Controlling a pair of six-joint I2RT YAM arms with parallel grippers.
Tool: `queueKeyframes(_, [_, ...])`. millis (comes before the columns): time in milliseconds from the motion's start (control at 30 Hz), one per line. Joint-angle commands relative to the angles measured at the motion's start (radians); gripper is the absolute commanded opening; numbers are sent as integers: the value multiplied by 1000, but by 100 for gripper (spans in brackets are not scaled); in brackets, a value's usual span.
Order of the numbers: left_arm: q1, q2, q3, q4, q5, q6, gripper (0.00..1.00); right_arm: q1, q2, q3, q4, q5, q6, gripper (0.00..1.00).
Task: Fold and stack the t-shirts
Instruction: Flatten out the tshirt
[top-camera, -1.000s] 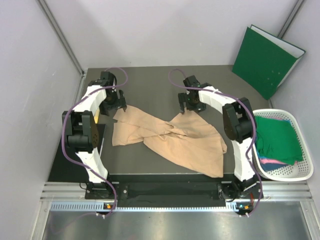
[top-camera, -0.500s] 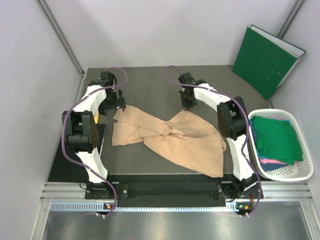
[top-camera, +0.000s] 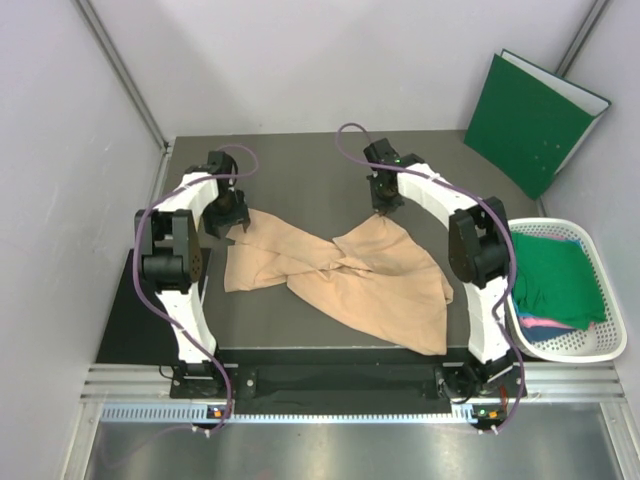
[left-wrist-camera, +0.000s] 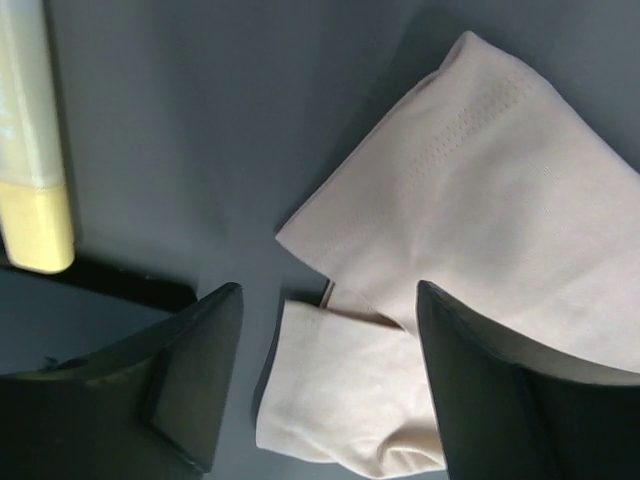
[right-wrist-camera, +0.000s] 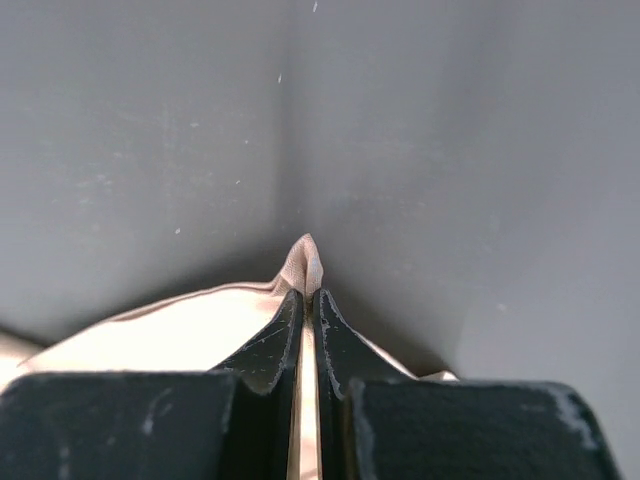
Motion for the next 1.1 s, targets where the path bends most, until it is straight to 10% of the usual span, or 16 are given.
queueKeyframes(0, [21, 48, 6, 52, 24, -14, 72, -18, -106, 68, -22, 39, -11, 0])
queueKeyframes(333, [58, 131, 9, 92, 47, -34, 58, -21, -130, 25, -18, 35, -3, 0])
queueKeyframes(467, [61, 155, 23, 93, 31, -49, 1, -21, -140, 19, -23, 41, -8, 0])
queueKeyframes(500, [61, 157, 36, 90, 28, -49, 0, -21, -144, 16, -25, 42, -8, 0])
queueKeyframes(867, [76, -62, 64, 55, -8, -40, 0, -22, -259, 5, -40, 102, -25, 0])
queueKeyframes(1067, [78, -87, 76, 56, 7, -32, 60, -44, -290, 37, -54, 105, -51, 0])
